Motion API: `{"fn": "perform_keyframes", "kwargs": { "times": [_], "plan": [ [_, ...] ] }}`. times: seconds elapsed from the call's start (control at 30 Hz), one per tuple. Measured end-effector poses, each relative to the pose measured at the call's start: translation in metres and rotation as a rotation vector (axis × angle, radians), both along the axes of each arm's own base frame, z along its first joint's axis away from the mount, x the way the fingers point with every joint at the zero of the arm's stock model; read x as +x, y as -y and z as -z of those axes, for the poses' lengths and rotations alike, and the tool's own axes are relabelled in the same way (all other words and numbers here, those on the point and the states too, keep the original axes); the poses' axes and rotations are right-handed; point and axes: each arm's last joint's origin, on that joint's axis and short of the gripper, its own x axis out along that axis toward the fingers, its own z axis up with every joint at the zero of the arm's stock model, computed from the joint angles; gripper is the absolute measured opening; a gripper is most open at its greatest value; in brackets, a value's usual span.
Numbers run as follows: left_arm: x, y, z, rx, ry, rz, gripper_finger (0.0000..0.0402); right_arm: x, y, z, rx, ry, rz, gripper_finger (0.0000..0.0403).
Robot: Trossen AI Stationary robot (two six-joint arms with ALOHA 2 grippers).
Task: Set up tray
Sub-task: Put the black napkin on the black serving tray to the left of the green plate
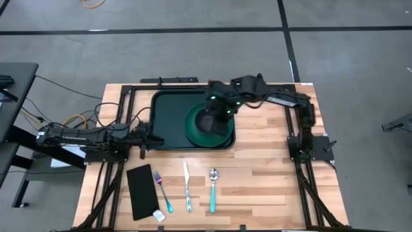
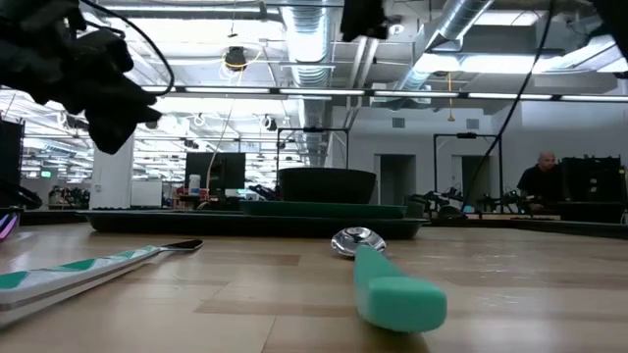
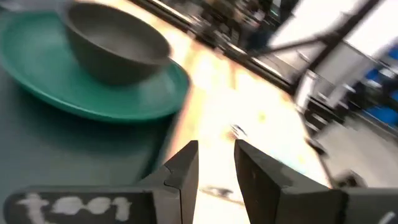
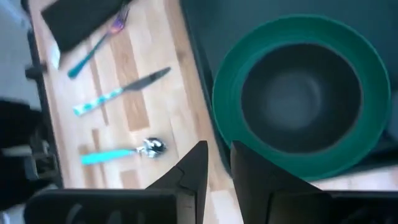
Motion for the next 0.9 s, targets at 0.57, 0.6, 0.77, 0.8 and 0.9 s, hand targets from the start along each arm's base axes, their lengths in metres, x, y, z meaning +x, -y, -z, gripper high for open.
{"fn": "perform_keyframes", "kwargs": {
  "times": [0.57,0.6,0.77,0.8,0.9],
  "plan": [
    [-0.007,0.010,-0.025,-0.048,-0.216,0.279,0.0048,-0.080,-0.071,0.082,0.313,0.147,0.435,0.0064],
    [-0.007,0.011,-0.029,-0.052,-0.229,0.287,0.0045,-0.087,-0.074,0.090,0.322,0.131,0.457,0.0064],
    [-0.004,0.015,-0.029,-0.192,-0.437,0.300,0.0041,-0.117,-0.088,0.118,0.321,0.038,0.517,0.0064],
    [-0.004,0.017,-0.026,-0.231,-0.502,0.298,0.0042,-0.122,-0.091,0.121,0.316,0.031,0.512,0.0064],
    [-0.004,0.022,-0.016,-0.329,-0.689,0.299,0.0049,-0.132,-0.097,0.128,0.305,0.009,0.479,0.0064]
  ]
}}
